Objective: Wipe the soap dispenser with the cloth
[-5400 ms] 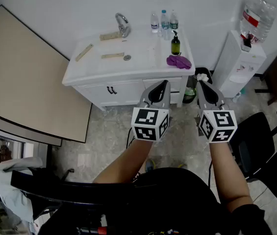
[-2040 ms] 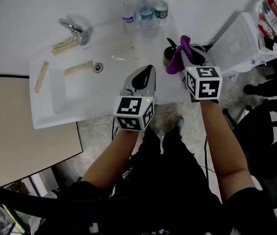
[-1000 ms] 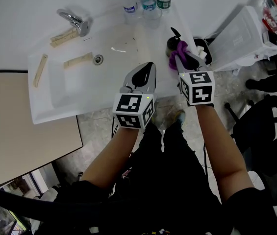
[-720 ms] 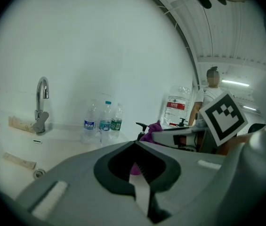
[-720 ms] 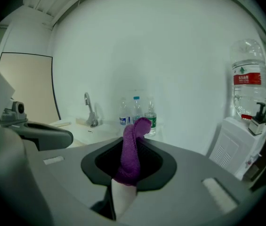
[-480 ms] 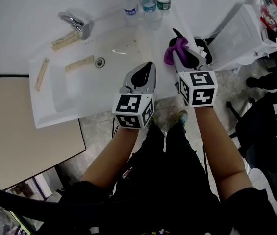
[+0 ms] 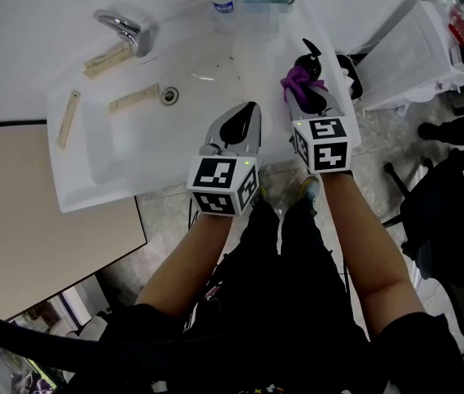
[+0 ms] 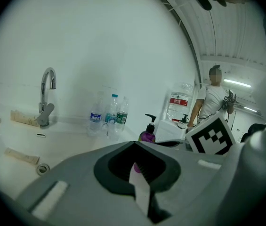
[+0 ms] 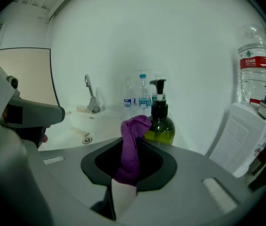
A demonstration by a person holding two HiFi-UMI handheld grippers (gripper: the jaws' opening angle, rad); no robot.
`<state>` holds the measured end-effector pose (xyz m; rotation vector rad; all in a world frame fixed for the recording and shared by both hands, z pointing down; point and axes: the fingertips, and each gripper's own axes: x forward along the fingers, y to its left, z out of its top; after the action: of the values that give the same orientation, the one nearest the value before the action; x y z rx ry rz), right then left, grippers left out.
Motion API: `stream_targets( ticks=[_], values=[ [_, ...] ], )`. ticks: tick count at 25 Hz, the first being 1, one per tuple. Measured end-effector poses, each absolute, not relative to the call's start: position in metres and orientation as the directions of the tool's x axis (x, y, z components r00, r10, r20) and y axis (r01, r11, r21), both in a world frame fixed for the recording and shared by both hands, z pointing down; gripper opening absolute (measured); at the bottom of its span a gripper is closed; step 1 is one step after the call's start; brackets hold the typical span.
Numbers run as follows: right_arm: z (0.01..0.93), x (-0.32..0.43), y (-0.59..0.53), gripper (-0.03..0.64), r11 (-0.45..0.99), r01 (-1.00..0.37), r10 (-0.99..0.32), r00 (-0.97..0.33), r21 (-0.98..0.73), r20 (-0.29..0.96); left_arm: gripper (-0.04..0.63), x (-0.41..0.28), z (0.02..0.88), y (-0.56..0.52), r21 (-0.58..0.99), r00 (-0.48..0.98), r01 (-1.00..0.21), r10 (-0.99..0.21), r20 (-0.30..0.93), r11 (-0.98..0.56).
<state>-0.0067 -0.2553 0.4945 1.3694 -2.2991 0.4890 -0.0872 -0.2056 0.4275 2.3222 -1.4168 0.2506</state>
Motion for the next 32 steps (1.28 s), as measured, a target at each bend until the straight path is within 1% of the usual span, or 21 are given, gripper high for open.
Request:
stream_targets(
  ticks=[6,8,16,20,24,32],
  values=[
    [0.524,-0.01,-0.254,0.096,0.455,-0.887,-0.717,-0.414,-0.073,0.562,0.001,-0.094,0.436,-0.207,0.249,0.471,-0.881,-0.803,0.365,-0.403],
    [0.522,-0.014,-0.254,0.097,0.459,-0.886,-0.721,-0.415,-0.066,0.555,0.0,-0.095,0.436,-0.208,0.25,0.477,-0.877,-0.801,0.362,-0.409],
    [0.426,-0.024,-0.274,0.095,0.396,-0.917,-0.84,-0.383,-0.048,0.385,0.001,-0.101,0.416,-0.211,0.243,0.507,-0.861,-0.796,0.332,-0.447],
    [0.402,-0.024,-0.284,0.096,0.353,-0.935,-0.881,-0.338,-0.015,0.331,0.001,-0.108,0.408,-0.213,0.234,0.516,-0.856,-0.794,0.32,-0.462],
    [0.417,-0.022,-0.287,0.097,0.319,-0.948,-0.89,-0.299,0.002,0.345,0.0,-0.114,0.413,-0.214,0.229,0.521,-0.853,-0.787,0.331,-0.468],
    [0.463,-0.033,-0.29,0.097,0.322,-0.947,-0.873,-0.295,0.006,0.389,0.0,-0.122,0.44,-0.211,0.234,0.522,-0.853,-0.764,0.378,-0.466]
  ],
)
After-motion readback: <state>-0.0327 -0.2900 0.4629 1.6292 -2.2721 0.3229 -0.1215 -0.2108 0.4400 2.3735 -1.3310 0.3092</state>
